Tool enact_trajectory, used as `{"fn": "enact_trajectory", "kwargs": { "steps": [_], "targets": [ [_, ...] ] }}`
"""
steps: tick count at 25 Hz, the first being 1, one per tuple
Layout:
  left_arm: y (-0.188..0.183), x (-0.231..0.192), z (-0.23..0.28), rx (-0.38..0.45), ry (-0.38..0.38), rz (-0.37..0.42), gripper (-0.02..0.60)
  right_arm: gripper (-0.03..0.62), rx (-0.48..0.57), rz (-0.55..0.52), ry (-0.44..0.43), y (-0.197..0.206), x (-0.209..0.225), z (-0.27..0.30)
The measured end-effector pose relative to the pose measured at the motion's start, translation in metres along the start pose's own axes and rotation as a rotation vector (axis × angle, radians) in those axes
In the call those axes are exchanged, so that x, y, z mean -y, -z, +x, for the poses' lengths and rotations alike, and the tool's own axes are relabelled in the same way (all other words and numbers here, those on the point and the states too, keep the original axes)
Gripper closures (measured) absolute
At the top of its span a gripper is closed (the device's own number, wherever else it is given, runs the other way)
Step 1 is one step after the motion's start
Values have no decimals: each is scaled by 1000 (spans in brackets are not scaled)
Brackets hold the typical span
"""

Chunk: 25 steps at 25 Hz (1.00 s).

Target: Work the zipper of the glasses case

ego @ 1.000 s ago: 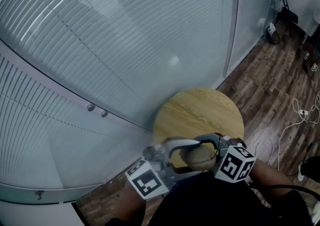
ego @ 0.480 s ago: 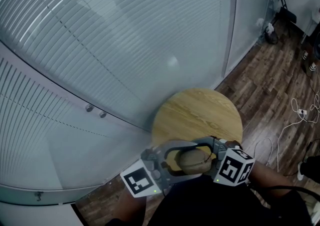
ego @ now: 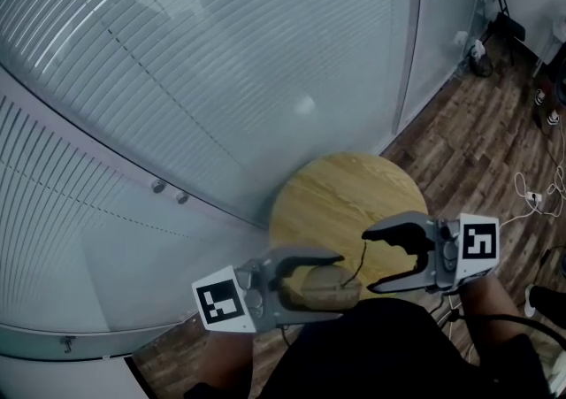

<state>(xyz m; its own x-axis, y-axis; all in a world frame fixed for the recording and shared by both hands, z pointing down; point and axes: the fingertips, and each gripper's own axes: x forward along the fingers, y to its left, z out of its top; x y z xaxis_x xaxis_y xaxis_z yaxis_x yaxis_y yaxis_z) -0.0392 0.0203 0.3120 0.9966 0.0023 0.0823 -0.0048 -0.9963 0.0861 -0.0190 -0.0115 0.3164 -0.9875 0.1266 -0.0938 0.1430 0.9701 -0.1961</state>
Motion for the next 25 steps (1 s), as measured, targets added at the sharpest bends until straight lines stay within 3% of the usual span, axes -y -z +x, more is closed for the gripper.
{"fn": "enact_trajectory", "kwargs": {
  "steps": [5, 9, 16, 22, 25],
  "targets": [
    [7, 11, 2, -25, 84, -29, 268, 281, 143, 36, -83, -28, -8, -5],
    [9, 13, 6, -40, 104, -34, 268, 324, 150, 42, -145, -35, -17, 1],
    [11, 11, 12, -58, 85, -44, 268, 393, 160, 47, -145, -33, -21, 7],
    [17, 5, 12, -32, 61, -81, 268, 488, 142, 26, -134, -22, -22, 3],
    [17, -6, 8, -14, 21, -91, 268, 568, 147, -1, -112, -25, -20, 0]
  ]
}}
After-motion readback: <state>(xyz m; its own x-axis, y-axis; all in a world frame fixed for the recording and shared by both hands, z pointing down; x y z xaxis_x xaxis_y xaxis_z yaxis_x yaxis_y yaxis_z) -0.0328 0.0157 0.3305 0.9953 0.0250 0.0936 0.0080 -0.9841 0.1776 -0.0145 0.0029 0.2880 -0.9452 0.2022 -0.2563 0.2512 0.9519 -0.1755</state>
